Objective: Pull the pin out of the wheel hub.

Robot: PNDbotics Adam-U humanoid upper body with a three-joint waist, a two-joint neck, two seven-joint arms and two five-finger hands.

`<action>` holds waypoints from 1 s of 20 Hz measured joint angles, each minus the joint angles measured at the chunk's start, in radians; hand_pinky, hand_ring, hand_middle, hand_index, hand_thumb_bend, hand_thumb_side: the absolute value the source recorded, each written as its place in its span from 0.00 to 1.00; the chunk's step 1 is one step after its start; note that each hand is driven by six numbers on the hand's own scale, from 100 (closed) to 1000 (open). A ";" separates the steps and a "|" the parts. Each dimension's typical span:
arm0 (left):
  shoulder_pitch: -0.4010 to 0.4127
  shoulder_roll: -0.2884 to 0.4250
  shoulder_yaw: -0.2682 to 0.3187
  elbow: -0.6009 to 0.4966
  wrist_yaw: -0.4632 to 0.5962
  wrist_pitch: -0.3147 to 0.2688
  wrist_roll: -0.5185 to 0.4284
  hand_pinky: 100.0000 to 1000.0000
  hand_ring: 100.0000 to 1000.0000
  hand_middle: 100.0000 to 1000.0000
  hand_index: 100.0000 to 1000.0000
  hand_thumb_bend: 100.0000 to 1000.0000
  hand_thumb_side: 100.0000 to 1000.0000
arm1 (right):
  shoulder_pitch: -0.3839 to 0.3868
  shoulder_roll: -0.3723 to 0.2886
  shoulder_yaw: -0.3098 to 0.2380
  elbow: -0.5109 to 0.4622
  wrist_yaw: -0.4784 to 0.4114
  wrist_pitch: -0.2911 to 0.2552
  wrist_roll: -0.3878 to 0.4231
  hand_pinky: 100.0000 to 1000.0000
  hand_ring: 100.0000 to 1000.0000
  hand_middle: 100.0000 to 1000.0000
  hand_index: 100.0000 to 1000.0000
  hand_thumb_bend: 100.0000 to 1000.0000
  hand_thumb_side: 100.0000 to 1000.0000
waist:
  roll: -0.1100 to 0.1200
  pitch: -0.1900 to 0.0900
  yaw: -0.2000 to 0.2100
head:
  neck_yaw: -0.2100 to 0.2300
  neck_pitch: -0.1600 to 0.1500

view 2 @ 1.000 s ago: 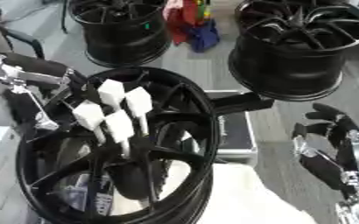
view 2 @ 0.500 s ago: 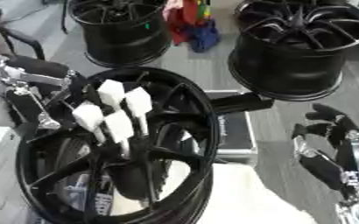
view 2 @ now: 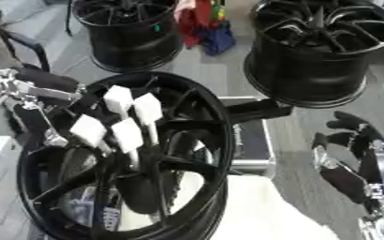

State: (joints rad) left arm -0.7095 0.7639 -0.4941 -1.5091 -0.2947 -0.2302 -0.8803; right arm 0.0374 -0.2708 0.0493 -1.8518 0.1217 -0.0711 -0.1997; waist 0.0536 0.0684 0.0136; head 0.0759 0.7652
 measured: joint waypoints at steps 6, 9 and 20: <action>-0.004 0.000 0.067 0.003 0.079 0.027 -0.015 0.53 0.38 0.42 0.58 0.00 0.00 | 0.005 0.000 0.000 0.000 0.000 0.000 0.000 0.70 0.55 0.62 0.79 0.10 0.00 | -0.002 0.000 0.004 | -0.001 0.000; -0.005 0.008 0.129 0.008 0.123 0.046 -0.016 0.53 0.37 0.41 0.58 0.00 0.00 | 0.007 0.000 -0.001 0.000 0.000 -0.001 -0.001 0.70 0.55 0.62 0.79 0.10 0.00 | -0.005 0.000 0.007 | -0.003 0.000; 0.155 0.156 0.389 0.105 0.134 0.106 0.121 0.54 0.38 0.42 0.60 0.08 0.00 | 0.008 0.000 -0.011 0.005 0.000 0.000 -0.005 0.70 0.55 0.62 0.79 0.10 0.00 | -0.006 0.002 0.023 | -0.015 0.000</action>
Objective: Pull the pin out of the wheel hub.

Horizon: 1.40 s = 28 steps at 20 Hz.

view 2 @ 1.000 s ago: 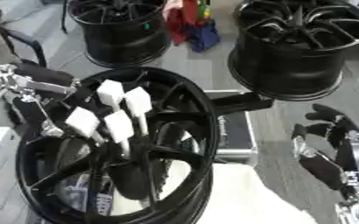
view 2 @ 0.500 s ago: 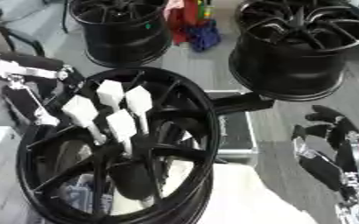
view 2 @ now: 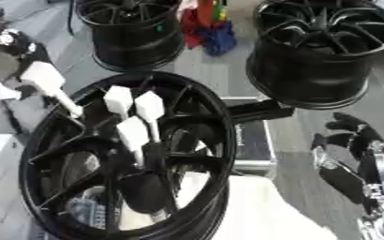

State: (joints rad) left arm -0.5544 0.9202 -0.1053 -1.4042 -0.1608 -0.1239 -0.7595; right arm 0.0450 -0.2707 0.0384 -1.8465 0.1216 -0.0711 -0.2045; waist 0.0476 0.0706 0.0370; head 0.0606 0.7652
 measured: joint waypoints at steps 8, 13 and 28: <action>0.136 0.029 0.120 0.206 -0.175 0.054 0.098 0.71 0.65 0.74 0.85 0.39 0.16 | 0.000 0.001 -0.002 0.000 0.000 -0.001 -0.002 0.70 0.55 0.62 0.79 0.10 0.00 | -0.007 0.005 0.012 | -0.007 0.000; 0.178 0.001 0.169 0.292 -0.294 0.084 0.170 0.75 0.70 0.83 0.90 0.53 0.27 | 0.000 0.002 -0.002 0.000 0.000 -0.002 -0.002 0.70 0.55 0.62 0.79 0.10 0.00 | -0.012 0.006 0.013 | -0.010 0.000; 0.256 -0.139 0.273 0.208 -0.104 0.068 0.518 0.60 0.53 0.67 0.77 0.45 0.25 | 0.000 0.007 -0.008 0.000 0.000 -0.001 -0.005 0.70 0.55 0.62 0.79 0.10 0.00 | -0.025 0.007 0.021 | -0.011 0.000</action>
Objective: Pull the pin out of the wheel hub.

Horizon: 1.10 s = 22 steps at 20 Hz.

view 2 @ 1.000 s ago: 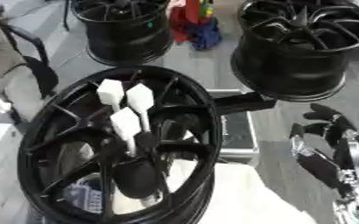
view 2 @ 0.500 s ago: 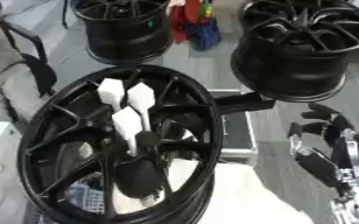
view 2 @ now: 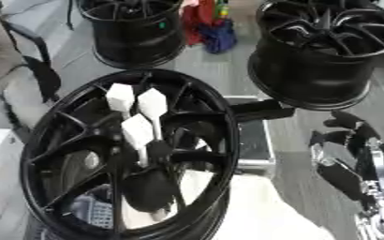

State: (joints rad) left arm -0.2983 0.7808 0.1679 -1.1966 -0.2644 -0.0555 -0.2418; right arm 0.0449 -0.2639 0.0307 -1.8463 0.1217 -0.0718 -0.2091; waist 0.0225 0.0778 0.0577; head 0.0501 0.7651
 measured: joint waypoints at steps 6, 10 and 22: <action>0.077 -0.203 0.067 -0.236 0.195 -0.004 0.288 0.56 0.49 0.62 0.72 0.41 0.16 | 0.000 0.010 0.000 0.000 0.000 0.001 -0.003 0.70 0.55 0.62 0.79 0.10 0.00 | -0.013 0.004 0.005 | 0.000 0.000; 0.111 -0.346 0.076 -0.365 0.262 0.018 0.409 0.56 0.49 0.61 0.72 0.39 0.14 | -0.001 0.014 0.000 0.000 -0.001 0.001 -0.003 0.70 0.55 0.62 0.79 0.10 0.00 | -0.016 0.007 0.011 | 0.000 0.000; 0.144 -0.533 0.101 -0.429 0.267 0.060 0.522 0.55 0.48 0.59 0.70 0.37 0.09 | -0.001 0.022 -0.001 0.000 -0.001 0.001 -0.003 0.70 0.55 0.62 0.79 0.09 0.00 | -0.024 0.006 0.018 | 0.000 -0.001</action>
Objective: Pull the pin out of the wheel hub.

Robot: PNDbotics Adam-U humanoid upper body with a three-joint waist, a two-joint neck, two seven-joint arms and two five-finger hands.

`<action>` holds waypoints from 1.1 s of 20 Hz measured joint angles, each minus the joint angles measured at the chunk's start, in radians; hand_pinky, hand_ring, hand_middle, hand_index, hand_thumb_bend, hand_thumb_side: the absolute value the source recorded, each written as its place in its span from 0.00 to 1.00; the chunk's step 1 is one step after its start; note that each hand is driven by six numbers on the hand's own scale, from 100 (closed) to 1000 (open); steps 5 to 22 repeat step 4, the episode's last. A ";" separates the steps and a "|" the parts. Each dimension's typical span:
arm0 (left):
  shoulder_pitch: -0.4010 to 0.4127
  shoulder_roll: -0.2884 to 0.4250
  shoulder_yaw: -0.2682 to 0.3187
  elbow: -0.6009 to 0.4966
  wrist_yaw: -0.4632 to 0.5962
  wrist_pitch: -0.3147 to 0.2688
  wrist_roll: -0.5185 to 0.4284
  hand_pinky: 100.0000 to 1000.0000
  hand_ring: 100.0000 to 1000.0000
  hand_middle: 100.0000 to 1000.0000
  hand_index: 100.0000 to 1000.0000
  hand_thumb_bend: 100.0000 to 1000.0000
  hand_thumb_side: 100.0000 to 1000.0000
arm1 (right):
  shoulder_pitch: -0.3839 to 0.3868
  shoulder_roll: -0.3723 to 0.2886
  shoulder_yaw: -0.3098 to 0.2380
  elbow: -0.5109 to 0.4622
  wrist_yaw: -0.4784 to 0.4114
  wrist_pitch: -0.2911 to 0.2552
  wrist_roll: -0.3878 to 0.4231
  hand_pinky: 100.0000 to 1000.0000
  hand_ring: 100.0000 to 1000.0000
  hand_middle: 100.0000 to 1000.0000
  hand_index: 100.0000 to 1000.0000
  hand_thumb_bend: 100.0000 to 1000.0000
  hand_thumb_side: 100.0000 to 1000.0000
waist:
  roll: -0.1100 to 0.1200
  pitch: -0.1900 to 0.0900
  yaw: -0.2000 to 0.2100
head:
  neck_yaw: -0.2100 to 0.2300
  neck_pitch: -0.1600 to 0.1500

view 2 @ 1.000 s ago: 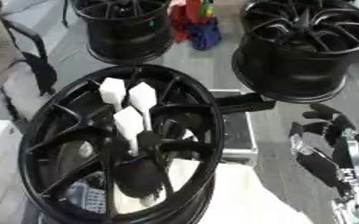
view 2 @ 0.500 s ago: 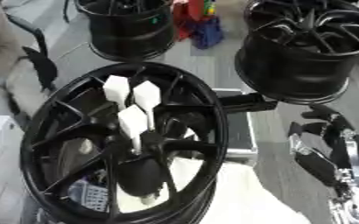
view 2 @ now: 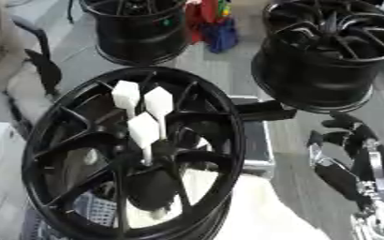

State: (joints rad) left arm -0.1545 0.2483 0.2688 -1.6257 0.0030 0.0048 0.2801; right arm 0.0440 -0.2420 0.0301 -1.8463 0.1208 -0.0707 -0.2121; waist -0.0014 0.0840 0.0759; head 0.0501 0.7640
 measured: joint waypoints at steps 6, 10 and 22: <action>0.003 -0.014 0.001 0.001 0.000 0.003 0.004 0.55 0.48 0.59 0.70 0.37 0.10 | 0.000 0.000 0.000 0.000 0.000 0.000 0.000 0.70 0.55 0.62 0.79 0.09 0.00 | 0.000 0.000 0.001 | 0.000 0.000; 0.003 -0.014 0.001 0.001 0.000 0.003 0.004 0.55 0.48 0.59 0.70 0.37 0.10 | 0.000 0.000 0.000 0.000 0.000 0.000 0.000 0.70 0.55 0.62 0.79 0.09 0.00 | 0.000 0.000 0.001 | 0.000 0.000; 0.003 -0.014 0.001 0.001 0.000 0.003 0.004 0.55 0.48 0.59 0.70 0.37 0.10 | 0.000 0.000 0.000 0.000 0.000 0.000 0.000 0.70 0.55 0.62 0.79 0.09 0.00 | 0.000 0.000 0.001 | 0.000 0.000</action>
